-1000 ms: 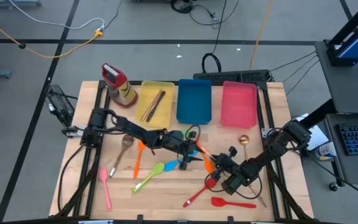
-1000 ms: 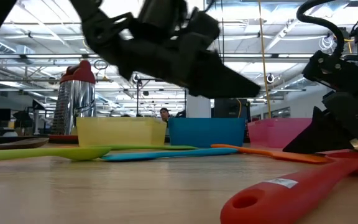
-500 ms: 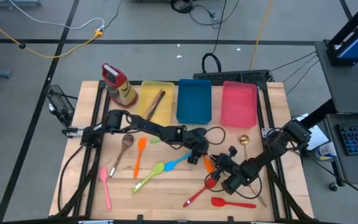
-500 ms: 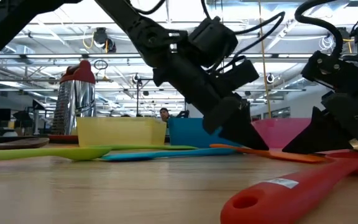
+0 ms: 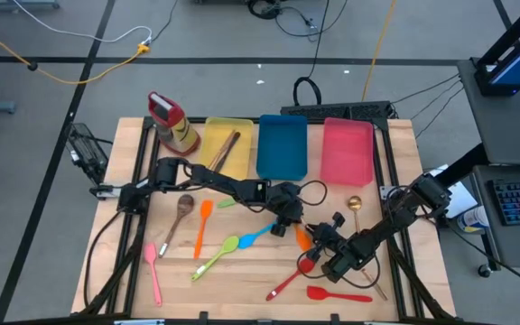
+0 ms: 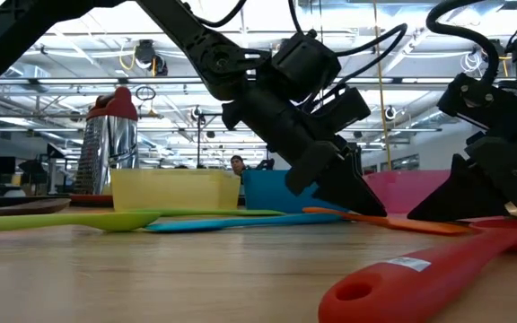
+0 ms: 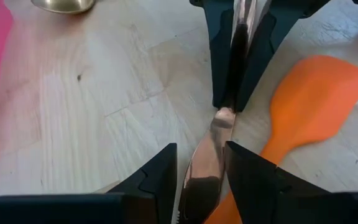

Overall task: Pick & Place Kitchen Items
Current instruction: Put the top bronze knife into the yellow bin, then put the top bronze knife into the yellow

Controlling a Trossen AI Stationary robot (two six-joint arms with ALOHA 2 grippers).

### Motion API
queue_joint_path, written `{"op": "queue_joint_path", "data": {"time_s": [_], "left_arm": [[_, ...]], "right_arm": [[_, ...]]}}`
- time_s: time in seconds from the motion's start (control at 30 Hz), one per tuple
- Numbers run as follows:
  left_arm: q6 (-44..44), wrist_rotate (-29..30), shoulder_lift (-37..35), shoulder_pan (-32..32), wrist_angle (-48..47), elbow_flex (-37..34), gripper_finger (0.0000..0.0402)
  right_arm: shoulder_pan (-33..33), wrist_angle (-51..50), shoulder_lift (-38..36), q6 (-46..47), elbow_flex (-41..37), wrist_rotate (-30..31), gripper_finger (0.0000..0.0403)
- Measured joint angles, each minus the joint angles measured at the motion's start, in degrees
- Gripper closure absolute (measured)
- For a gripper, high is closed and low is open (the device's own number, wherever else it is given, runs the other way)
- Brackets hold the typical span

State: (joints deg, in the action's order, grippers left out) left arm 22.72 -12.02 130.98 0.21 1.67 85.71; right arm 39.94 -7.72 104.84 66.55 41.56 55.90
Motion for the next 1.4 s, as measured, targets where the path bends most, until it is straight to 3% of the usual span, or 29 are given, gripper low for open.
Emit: {"op": "queue_joint_path", "data": {"time_s": [0.17, 0.33, 0.9, 1.4], "left_arm": [[0.00, -0.56, 0.02, 0.00, -0.09, -0.02, 0.0266], [-0.88, -4.88, 0.13, -0.09, -0.25, -0.07, 0.0266], [-2.50, -6.60, 0.13, -0.22, -2.38, 0.07, 0.0266], [-3.58, -6.07, 0.13, 0.42, -1.91, 0.00, 0.0266]], "right_arm": [[-0.48, 0.59, -0.04, -1.45, 0.00, 0.26, 0.0377], [-0.54, 0.73, -0.10, -1.49, 0.00, 0.83, 0.0378], [-0.49, 2.16, -0.13, -6.35, 0.04, -0.35, 0.0402], [2.78, 4.20, -9.75, -14.42, 0.07, -0.42, 0.0297]]}}
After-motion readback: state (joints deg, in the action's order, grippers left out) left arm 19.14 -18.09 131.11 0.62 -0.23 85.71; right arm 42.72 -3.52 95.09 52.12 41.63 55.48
